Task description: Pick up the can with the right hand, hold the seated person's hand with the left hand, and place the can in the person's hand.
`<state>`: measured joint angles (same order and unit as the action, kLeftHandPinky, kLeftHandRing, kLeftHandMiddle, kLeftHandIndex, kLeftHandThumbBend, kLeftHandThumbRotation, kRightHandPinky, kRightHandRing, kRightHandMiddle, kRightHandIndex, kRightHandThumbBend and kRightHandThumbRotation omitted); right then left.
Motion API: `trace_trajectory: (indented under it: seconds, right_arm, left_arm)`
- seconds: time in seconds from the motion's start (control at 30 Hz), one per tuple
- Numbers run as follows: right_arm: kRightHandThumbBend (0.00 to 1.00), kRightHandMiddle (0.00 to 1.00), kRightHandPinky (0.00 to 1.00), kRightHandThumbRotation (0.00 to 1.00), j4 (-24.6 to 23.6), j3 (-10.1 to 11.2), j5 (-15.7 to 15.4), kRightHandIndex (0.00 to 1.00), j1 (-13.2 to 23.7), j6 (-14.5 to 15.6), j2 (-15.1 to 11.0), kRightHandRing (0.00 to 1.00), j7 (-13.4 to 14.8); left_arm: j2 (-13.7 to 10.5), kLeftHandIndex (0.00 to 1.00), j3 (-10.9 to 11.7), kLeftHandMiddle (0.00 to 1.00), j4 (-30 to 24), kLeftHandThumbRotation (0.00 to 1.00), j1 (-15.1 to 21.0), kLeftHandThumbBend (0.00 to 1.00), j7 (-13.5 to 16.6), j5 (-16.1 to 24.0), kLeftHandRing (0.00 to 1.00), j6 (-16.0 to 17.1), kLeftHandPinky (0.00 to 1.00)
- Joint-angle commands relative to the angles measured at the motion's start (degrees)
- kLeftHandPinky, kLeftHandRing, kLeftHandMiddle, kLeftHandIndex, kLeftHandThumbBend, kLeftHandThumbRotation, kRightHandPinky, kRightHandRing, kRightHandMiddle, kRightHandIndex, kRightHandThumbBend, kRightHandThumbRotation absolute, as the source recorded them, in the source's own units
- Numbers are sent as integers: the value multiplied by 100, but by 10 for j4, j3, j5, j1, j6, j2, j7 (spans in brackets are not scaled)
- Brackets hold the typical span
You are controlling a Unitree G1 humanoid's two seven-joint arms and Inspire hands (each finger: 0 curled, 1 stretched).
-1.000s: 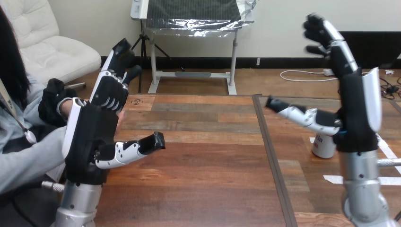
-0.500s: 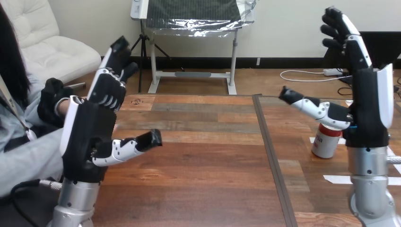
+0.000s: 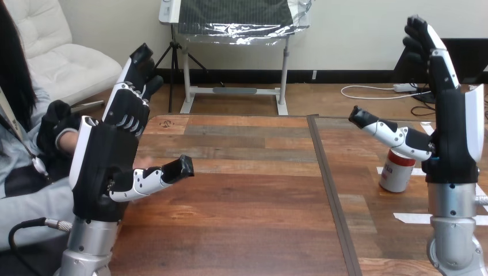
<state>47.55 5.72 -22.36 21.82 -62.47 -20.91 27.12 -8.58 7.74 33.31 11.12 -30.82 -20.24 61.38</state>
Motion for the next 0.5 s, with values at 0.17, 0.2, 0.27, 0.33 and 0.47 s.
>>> trace_trajectory:
  seconds: [0.17, 0.2, 0.27, 0.33, 0.47]
  right_arm:
    - [100, 88, 80, 52, 38, 8, 22, 90, 55, 7, -19, 85, -7]
    - [100, 88, 81, 51, 41, 7, 24, 90, 55, 6, -20, 85, -9]
    - [100, 88, 80, 51, 49, 8, 27, 90, 58, 7, -20, 85, -9]
    - [100, 88, 80, 50, 56, 9, 34, 90, 61, 8, -19, 85, -14]
    - [100, 88, 80, 49, 70, 8, 46, 90, 66, 10, -20, 85, -25]
  left_arm:
    - [-7, 96, 0, 100, -26, 42, 12, 100, -2, -1, 99, -5, 94]
    - [-6, 95, 1, 100, -26, 42, 11, 100, -1, 1, 99, -4, 94]
    - [-6, 96, 1, 100, -25, 42, 12, 100, -1, 0, 99, -6, 94]
    - [-5, 96, 0, 100, -24, 42, 12, 100, -3, -2, 99, -8, 94]
    - [-2, 96, 1, 100, -18, 42, 13, 100, -2, -2, 99, -6, 94]
